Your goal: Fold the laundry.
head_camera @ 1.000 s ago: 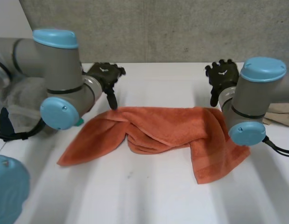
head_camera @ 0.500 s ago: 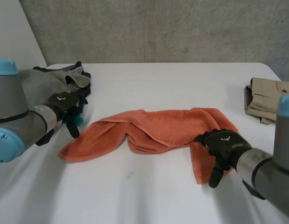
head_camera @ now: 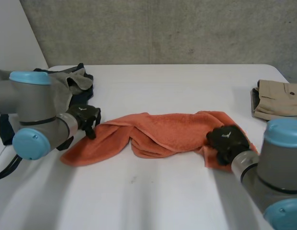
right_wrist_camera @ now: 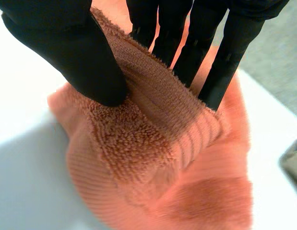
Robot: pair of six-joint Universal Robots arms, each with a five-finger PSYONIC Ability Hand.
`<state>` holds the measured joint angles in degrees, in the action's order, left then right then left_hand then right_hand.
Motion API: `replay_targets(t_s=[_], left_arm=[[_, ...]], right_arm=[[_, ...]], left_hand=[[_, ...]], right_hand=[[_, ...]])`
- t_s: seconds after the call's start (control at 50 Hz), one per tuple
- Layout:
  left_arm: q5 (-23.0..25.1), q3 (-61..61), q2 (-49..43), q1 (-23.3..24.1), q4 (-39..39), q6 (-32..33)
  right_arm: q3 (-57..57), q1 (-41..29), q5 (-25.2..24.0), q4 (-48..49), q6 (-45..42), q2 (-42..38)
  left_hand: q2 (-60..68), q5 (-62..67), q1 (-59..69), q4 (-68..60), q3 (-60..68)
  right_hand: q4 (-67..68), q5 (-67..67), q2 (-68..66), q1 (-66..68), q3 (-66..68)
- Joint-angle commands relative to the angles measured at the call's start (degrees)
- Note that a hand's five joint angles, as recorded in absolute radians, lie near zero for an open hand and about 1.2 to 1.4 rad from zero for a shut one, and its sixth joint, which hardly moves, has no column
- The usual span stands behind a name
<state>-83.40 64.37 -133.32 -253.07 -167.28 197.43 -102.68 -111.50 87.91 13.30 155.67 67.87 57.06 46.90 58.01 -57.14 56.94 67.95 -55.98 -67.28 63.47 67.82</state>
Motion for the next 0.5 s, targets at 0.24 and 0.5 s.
replay_targets(t_s=[0.24,0.5], left_arm=[[-6.5,2.6,10.4,1.9,0.3,5.8],[-8.3,-15.1,7.6,3.0,-12.0,17.2]], right_arm=[[20.0,18.1,-13.8,-33.9,-0.7,10.4],[45.7,15.4,-7.4,-24.7,-5.2,-9.0]], left_hand=[[22.9,23.1,22.0,-22.9,23.1],[22.9,23.1,22.0,-22.9,23.1]], right_hand=[[12.1,-14.0,-12.7,16.5,12.2],[12.1,-14.0,-12.7,16.5,12.2]])
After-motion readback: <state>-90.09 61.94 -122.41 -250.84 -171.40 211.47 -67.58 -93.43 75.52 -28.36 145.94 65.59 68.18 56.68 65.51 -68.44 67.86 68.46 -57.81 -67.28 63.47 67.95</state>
